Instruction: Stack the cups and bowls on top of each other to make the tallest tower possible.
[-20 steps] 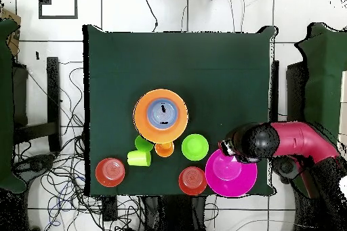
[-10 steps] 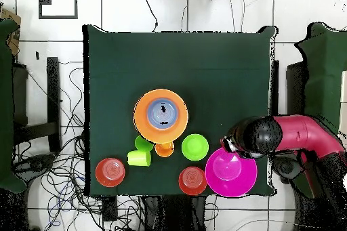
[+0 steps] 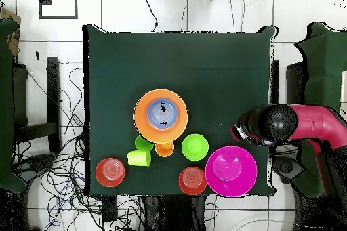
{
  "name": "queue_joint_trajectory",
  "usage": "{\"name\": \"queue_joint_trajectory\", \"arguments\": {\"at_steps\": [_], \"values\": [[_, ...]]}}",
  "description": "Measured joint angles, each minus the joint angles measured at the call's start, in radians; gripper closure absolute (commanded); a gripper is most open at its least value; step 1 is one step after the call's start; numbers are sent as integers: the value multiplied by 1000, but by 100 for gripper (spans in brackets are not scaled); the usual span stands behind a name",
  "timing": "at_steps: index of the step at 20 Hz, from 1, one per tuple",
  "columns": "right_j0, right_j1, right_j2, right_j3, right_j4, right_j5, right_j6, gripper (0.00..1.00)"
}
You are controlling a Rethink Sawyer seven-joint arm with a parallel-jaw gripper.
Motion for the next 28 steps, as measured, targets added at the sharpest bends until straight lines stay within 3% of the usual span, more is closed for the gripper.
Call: {"name": "queue_joint_trajectory", "arguments": {"at_steps": [10, 21, 28], "values": [[-59, 18, 9, -23, -3, 0, -120, 0], [-63, 27, -6, 12, -35, 0, -124, 0], [-63, 90, -17, 20, -87, 0, -124, 0]]}}
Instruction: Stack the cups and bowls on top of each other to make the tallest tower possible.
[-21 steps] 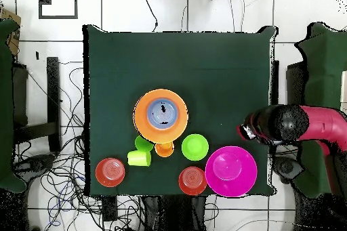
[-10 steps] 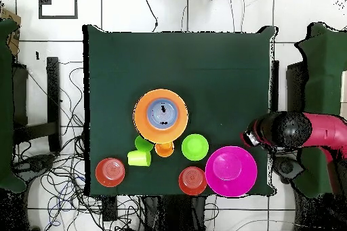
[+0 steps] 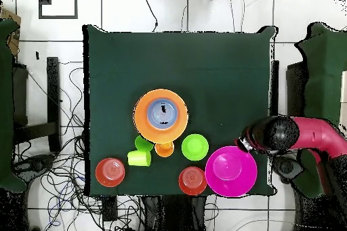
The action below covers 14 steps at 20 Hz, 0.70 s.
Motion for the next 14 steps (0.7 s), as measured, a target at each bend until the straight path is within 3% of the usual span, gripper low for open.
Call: {"name": "queue_joint_trajectory", "arguments": {"at_steps": [14], "values": [[0, 69, -23, -1, -67, 0, 0, 0]]}}
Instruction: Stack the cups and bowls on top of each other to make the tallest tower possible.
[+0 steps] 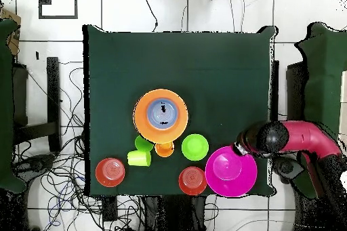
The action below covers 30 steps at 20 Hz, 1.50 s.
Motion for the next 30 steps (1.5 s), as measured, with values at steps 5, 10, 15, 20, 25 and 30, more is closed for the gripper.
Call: {"name": "queue_joint_trajectory", "arguments": {"at_steps": [5, 10, 15, 20, 25, 30], "values": [[0, -6, -7, 0, -2, 0, 0, 0], [0, -12, -10, 0, -4, 0, 0, 0], [-2, -12, -10, 0, -6, 0, 0, 100], [-2, -12, -10, 0, -6, 0, 0, 100], [-2, -12, -10, 0, -6, 0, 0, 100], [-2, -12, -10, 0, -5, 0, 0, 100]]}}
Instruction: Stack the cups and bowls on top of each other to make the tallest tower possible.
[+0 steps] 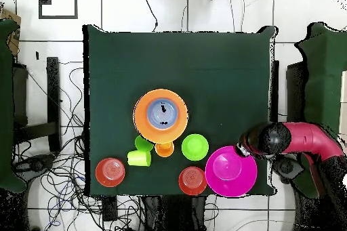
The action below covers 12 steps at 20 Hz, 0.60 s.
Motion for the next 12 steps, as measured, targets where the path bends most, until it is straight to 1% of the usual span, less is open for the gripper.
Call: {"name": "queue_joint_trajectory", "arguments": {"at_steps": [8, 12], "values": [[2, -54, 0, 33, 16, 0, 0, 100], [1, -61, 0, 35, 16, 0, 0, 100]]}}
